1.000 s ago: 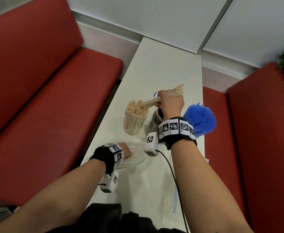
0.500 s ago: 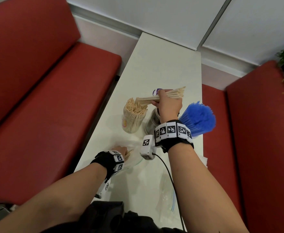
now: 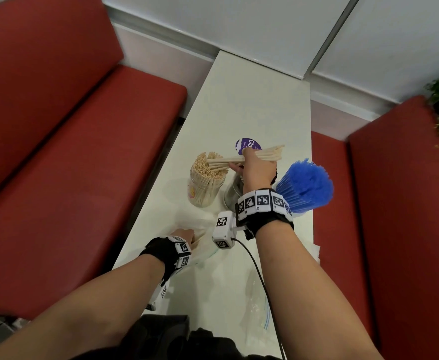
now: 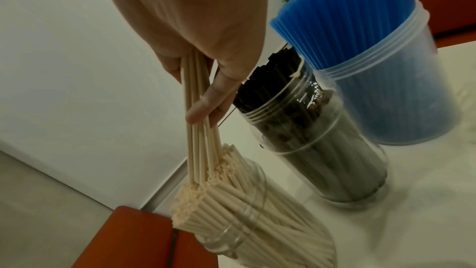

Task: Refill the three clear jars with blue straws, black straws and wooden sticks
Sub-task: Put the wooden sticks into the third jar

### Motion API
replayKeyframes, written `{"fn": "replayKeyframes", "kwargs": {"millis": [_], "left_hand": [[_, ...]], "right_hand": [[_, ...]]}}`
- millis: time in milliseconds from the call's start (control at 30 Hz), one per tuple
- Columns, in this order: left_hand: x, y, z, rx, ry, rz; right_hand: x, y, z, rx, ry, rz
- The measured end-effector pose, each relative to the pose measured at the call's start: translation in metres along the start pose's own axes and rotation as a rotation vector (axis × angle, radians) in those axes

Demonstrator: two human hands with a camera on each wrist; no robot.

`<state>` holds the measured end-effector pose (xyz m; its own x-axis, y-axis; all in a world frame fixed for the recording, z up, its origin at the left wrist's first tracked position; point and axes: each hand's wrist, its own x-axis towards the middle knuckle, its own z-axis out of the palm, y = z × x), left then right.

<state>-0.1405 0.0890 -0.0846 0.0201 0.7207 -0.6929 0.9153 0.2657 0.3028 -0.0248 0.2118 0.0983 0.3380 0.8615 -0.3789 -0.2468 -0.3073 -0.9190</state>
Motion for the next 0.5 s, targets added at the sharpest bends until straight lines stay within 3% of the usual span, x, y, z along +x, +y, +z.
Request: {"fn": "replayKeyframes", "kwargs": {"millis": [333, 433, 500], "left_hand": [[-0.0053, 0.0079, 0.0051, 0.157, 0.020, 0.007], [-0.0052, 0.0063, 0.0062, 0.156, 0.034, 0.026], [-0.0037, 0.0058, 0.0084, 0.155, 0.046, 0.027]], "right_hand": [[0.0037, 0.0049, -0.0013, 0.013, 0.130, -0.054], [0.0050, 0.0057, 0.0004, -0.115, 0.125, -0.085], [0.0051, 0.0107, 0.0049, -0.329, 0.043, -0.189]]}}
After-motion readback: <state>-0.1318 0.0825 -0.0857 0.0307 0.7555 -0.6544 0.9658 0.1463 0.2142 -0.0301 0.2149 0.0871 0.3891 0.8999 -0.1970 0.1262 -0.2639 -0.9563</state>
